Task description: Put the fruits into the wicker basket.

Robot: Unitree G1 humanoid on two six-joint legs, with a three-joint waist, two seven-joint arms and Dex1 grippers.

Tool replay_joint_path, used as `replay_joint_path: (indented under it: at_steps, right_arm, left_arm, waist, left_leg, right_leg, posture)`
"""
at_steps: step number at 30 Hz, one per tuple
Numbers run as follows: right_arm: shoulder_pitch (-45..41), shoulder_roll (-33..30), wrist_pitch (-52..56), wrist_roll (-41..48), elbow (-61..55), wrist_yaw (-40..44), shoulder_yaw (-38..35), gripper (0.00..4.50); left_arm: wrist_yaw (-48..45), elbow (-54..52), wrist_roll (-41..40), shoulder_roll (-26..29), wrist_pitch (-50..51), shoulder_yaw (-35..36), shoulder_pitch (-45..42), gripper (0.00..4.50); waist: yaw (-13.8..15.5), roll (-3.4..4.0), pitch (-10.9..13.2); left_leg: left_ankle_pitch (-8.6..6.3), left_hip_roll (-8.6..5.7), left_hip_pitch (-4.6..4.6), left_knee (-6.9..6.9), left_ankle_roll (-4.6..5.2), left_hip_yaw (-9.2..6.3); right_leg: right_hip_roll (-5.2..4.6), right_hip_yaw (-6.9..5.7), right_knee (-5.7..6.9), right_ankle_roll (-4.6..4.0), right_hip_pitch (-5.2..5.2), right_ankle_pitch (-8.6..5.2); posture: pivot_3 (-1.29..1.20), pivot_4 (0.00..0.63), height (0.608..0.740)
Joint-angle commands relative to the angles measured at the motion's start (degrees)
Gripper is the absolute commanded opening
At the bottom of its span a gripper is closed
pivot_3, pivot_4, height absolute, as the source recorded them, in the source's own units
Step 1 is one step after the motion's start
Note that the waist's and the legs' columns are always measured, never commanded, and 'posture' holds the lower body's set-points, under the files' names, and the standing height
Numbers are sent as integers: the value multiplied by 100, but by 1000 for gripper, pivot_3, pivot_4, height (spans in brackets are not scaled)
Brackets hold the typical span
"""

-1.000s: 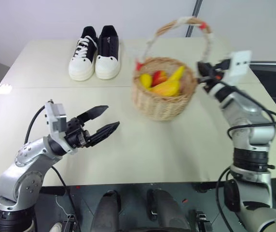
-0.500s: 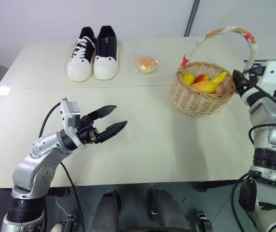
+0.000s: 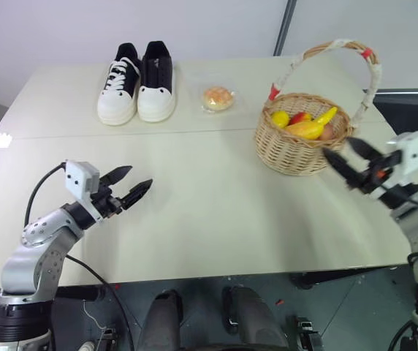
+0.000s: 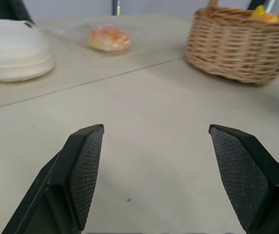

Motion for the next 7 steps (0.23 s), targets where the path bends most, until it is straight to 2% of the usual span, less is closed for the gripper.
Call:
replay_joint_path:
  at_steps: [1, 4, 7]
  right_arm:
    - [102, 75, -200, -119, -346, 308, 611, 3175]
    - [6, 320, -465, -495, -88, 331, 1242, 3175]
    - [-85, 431, -616, -613, 124, 398, 1440, 3175]
  left_arm:
    - [146, -36, 167, -25, -195, 195, 145, 3688]
    - [238, -125, 235, -157, -349, 244, 352, 3688]
    - [270, -241, 218, -215, -330, 227, 509, 3688]
  waist:
    - [8, 0, 0]
    - [18, -2, -1]
    - [54, -2, -1]
  left_leg:
    - [0, -1, 1, 1, 0, 0]
    - [0, -1, -1, 2, 0, 3]
    - [0, -2, -3, 2, 0, 4]
  right_leg:
    - [-1, 0, -1, 0, 3, 0]
    - [-4, 0, -7, -1, 3, 0]
    - [-5, 0, -8, -2, 2, 0]
  posture:
    - [0, 150, 740]
    - [0, 150, 740]
    - [0, 150, 740]
